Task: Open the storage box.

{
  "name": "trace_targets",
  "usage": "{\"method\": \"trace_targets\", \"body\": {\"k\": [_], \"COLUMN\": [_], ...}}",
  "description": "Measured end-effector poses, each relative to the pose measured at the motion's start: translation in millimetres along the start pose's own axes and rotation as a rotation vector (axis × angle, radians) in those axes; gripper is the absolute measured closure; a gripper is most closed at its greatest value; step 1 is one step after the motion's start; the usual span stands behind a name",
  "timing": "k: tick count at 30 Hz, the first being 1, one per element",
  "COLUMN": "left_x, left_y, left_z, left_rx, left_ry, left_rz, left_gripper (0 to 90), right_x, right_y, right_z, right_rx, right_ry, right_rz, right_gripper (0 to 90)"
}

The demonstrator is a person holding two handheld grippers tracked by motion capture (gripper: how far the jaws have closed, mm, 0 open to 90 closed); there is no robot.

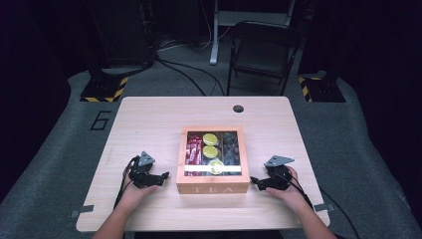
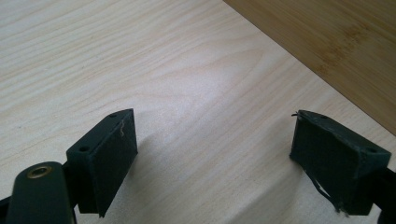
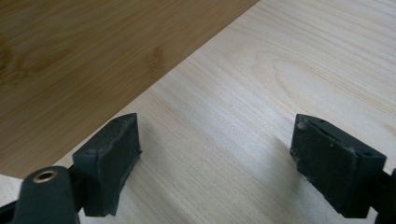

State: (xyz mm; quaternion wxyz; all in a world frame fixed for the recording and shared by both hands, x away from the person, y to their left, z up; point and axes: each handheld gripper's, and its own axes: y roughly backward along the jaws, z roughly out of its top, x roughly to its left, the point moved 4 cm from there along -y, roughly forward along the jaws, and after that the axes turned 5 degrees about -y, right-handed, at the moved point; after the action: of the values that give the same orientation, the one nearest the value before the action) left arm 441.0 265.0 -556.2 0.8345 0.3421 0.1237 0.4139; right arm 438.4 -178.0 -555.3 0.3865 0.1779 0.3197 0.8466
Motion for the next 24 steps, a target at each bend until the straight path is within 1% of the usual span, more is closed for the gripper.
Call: {"method": "trace_targets", "body": {"k": [3,4,5,14,18,20,21,22,23,24], "left_x": [-0.2,-0.2,-0.1,0.0,-0.4,0.2,0.4,0.4,1.2,1.4], "left_y": [-0.1,-0.1,0.0,0.1,0.2,0.6,1.6,1.8,3.0,4.1], "left_z": [0.0,0.0,0.0,0.1,0.3,0.6,0.8,1.0,1.6,2.1], "left_rx": [-0.001,0.0,0.0,0.001,0.0,0.001,0.012,0.013,0.02,0.024], "left_ry": [0.005,0.005,0.005,0.005,0.015,0.016,0.016,0.021,0.022,0.032], "left_rz": [0.0,-0.001,-0.001,0.001,0.002,0.009,0.002,0.004,0.009,0.0], "left_gripper": [14.4,14.5,14.5,14.6,15.1,16.8,17.3,18.0,19.5,23.1], "right_x": [0.1,0.9,0.1,0.4,1.2,1.5,1.3,1.1,1.6,1.3], "right_y": [-0.3,-0.6,-0.5,-0.3,0.3,1.8,2.0,2.4,2.9,3.6], "right_z": [0.1,0.3,0.2,0.1,-0.6,-0.6,-0.1,-0.1,0.0,0.6], "right_rx": [0.0,-0.001,0.002,0.003,-0.005,0.009,0.007,0.007,0.007,0.009], "right_ry": [-0.005,-0.016,-0.01,-0.015,-0.023,-0.025,-0.02,-0.021,-0.029,-0.04], "right_rz": [-0.004,-0.006,-0.01,-0.014,-0.013,-0.013,-0.01,-0.014,-0.012,-0.022], "right_gripper": [14.0,13.5,13.2,13.2,14.6,17.0,18.5,19.7,21.3,24.2]}}
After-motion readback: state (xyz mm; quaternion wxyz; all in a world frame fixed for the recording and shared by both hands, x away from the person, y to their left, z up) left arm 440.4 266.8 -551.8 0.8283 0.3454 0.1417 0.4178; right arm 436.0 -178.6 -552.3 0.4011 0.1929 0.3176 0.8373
